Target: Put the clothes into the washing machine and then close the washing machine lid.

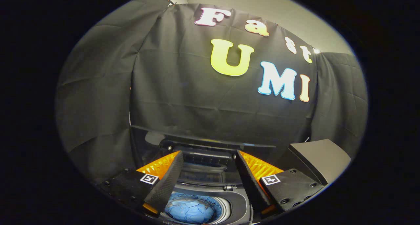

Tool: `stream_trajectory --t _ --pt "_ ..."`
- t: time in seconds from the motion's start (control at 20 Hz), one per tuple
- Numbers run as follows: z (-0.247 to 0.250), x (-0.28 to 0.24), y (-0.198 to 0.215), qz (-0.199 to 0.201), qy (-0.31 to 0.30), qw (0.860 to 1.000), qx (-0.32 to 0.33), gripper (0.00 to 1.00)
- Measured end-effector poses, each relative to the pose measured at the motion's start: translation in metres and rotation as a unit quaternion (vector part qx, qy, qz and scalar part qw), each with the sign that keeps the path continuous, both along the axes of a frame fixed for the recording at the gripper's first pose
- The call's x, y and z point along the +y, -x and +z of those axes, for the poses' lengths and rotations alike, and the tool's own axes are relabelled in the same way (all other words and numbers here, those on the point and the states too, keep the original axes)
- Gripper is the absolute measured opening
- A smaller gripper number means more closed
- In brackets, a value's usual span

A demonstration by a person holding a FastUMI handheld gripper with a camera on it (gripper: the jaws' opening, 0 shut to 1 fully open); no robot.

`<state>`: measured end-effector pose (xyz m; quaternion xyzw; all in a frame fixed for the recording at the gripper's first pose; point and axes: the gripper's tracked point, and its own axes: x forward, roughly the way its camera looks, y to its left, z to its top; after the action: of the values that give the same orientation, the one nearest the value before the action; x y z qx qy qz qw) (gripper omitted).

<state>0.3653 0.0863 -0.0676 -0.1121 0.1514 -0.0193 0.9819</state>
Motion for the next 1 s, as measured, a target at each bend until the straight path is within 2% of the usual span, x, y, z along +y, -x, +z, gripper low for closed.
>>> stream_trajectory --t 0.7,1.0 --pt "-0.014 -0.006 -0.095 -0.011 -0.024 0.999 0.019 0.98" --pt "-0.024 0.001 -0.113 -0.003 -0.039 0.999 0.027 0.96"
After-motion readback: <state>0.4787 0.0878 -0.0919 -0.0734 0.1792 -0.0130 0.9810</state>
